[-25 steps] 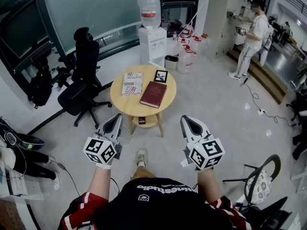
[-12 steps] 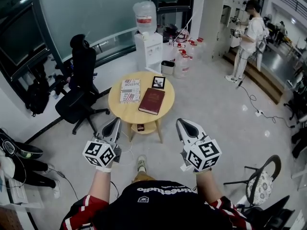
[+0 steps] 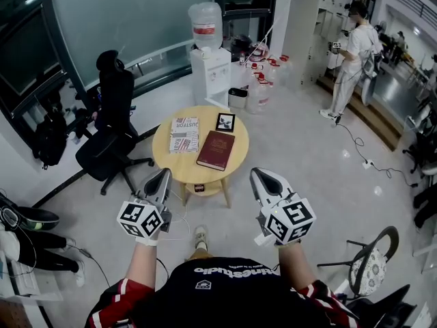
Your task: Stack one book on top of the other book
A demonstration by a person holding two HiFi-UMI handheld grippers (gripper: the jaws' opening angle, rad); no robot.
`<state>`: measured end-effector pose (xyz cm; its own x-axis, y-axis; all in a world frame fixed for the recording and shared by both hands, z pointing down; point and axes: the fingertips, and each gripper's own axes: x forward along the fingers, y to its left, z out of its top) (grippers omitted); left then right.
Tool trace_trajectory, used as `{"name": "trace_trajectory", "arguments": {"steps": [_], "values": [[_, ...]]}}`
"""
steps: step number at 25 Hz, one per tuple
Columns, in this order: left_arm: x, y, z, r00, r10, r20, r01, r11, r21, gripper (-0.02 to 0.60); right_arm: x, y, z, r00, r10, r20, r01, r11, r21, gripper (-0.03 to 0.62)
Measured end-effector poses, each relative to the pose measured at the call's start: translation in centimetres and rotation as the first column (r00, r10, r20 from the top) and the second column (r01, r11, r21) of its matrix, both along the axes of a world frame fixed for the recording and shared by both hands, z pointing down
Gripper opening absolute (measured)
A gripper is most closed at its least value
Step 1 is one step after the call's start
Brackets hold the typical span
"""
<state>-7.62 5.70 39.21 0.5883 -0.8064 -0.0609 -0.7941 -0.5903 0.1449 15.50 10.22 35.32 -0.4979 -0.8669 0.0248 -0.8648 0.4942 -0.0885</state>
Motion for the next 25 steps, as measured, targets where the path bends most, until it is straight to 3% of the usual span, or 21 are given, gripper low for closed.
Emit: {"name": "trace_trajectory", "arguments": {"steps": [11,25], "values": [[-0.3,-5.4,0.5,1.0,-0.001,0.0,0.001,1.0,-0.027,0.015,0.2,-5.7,-0.1,1.0,0.009,0.0,-0.009,1.0,-0.014,0.026],[-2.9,-13.6,2.8,0.999,-0.043,-0.009,0.043,0.997,-0.069,0.015,-2.5,-14.1,2.0,0.999,-0.035,-0.028,0.032,0.997,-0.072,0.026]]}}
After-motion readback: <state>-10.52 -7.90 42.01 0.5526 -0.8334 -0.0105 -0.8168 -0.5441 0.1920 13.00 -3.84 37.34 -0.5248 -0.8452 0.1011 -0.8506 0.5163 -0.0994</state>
